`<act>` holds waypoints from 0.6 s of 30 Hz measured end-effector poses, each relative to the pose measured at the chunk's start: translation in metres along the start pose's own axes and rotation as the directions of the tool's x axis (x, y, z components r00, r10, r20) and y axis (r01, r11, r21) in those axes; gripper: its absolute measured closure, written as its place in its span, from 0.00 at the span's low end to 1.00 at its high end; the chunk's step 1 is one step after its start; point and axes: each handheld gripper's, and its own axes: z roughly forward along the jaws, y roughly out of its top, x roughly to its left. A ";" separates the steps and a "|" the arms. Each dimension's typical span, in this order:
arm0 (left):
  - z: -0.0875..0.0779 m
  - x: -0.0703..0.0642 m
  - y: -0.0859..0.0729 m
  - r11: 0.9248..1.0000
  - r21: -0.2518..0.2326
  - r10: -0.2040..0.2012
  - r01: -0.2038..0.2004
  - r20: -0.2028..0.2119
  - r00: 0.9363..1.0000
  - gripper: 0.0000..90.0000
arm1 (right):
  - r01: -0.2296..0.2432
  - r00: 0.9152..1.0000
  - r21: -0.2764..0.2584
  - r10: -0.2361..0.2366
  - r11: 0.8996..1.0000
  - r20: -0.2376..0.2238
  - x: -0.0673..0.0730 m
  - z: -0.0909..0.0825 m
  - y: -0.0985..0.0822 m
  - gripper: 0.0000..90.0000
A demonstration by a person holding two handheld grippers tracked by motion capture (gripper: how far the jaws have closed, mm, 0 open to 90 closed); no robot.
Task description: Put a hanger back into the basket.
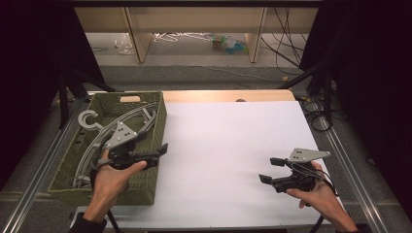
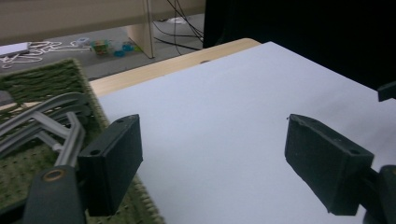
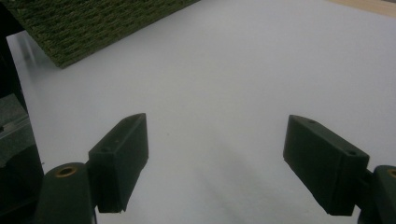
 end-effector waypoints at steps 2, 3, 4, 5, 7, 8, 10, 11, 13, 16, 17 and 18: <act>0.005 -0.008 -0.001 1.000 -0.003 0.014 -0.014 0.017 1.000 0.21 | 0.003 1.000 -0.001 -0.003 1.000 0.001 0.000 0.000 0.000 0.25; 0.009 -0.015 -0.003 1.000 -0.009 0.009 -0.009 0.026 1.000 0.21 | 0.002 1.000 -0.005 -0.002 1.000 0.005 0.000 0.000 0.000 0.25; 0.009 -0.015 -0.003 1.000 -0.009 0.009 -0.009 0.026 1.000 0.21 | 0.002 1.000 -0.005 -0.002 1.000 0.005 0.000 0.000 0.000 0.25; 0.013 -0.022 -0.006 1.000 -0.012 0.003 -0.003 0.035 0.999 0.21 | 0.002 1.000 -0.001 -0.002 1.000 0.002 -0.001 0.000 0.001 0.25; 0.016 -0.029 -0.008 1.000 -0.024 -0.011 0.012 0.051 0.999 0.21 | 0.001 1.000 -0.008 -0.001 1.000 0.000 -0.001 -0.001 0.001 0.25; 0.018 -0.032 -0.009 1.000 -0.027 0.002 0.000 0.062 0.998 0.21 | 0.002 1.000 -0.010 -0.002 1.000 0.001 -0.001 -0.001 0.001 0.25; 0.022 -0.042 -0.013 0.999 -0.033 -0.019 0.022 0.081 0.996 0.21 | 0.003 1.000 -0.009 -0.003 1.000 0.000 -0.001 0.000 0.001 0.25; 0.022 -0.042 -0.013 0.999 -0.033 -0.019 0.022 0.081 0.996 0.21 | 0.003 1.000 -0.009 -0.003 1.000 0.000 -0.001 0.000 0.001 0.25; 0.026 -0.052 -0.020 0.999 -0.030 -0.022 0.025 0.109 0.994 0.21 | -0.001 1.000 -0.011 0.001 1.000 0.000 0.001 0.000 0.001 0.25; 0.034 -0.064 -0.033 1.000 -0.015 -0.022 0.024 0.141 0.990 0.21 | -0.004 1.000 -0.009 0.004 1.000 -0.016 0.004 0.001 0.002 0.25; 0.036 -0.066 -0.036 1.000 -0.017 -0.013 0.015 0.152 0.988 0.21 | 0.000 1.000 -0.003 0.000 1.000 -0.010 0.004 0.001 0.002 0.25; 0.036 -0.066 -0.036 1.000 -0.017 -0.013 0.015 0.152 0.988 0.21 | 0.000 1.000 -0.003 0.000 1.000 -0.010 0.004 0.001 0.002 0.25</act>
